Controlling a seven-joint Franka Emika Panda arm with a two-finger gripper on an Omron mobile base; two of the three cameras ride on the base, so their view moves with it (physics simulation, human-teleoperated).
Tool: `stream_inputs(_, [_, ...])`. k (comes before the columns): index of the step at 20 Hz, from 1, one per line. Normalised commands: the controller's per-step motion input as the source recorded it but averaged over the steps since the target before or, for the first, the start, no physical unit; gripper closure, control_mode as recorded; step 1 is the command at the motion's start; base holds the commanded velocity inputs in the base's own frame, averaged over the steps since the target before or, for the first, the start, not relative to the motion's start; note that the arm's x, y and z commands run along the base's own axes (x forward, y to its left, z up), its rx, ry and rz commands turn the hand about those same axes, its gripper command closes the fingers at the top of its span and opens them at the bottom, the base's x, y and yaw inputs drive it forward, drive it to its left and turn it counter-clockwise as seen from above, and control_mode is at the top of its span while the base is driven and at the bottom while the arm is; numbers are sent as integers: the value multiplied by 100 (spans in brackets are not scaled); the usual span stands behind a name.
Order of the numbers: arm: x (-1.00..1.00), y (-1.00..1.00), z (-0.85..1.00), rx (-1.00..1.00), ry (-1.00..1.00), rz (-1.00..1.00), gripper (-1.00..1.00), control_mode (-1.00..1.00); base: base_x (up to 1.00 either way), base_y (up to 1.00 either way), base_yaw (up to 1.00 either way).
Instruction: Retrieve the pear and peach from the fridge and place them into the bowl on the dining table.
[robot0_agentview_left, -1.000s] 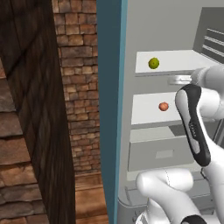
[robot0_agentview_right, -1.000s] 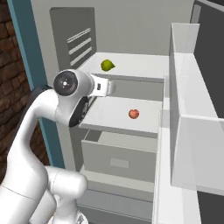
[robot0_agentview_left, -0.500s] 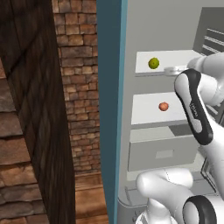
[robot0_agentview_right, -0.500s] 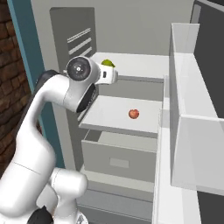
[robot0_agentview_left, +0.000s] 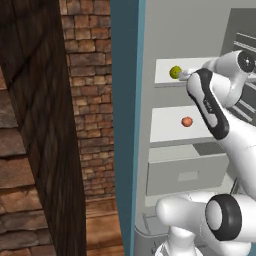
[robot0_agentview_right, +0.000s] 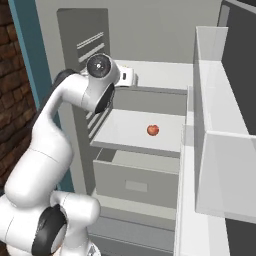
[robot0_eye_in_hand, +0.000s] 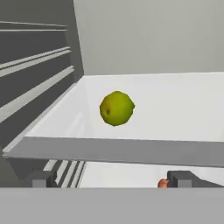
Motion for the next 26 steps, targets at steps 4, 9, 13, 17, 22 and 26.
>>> stream_inputs(4, [61,0,0,0,10,0,-100,-100,0,0,0])
stream_inputs(9, [51,0,0,0,11,0,-100,-100,0,0,0])
stream_inputs(13, [54,0,-2,0,11,0,-100,-100,0,0,0])
stream_inputs(17, [49,0,-3,0,3,0,-100,-100,0,0,0])
stream_inputs(22, [41,0,-25,0,0,0,-100,-100,0,0,0])
stream_inputs(26, [41,0,-26,0,0,0,-100,-100,0,0,0])
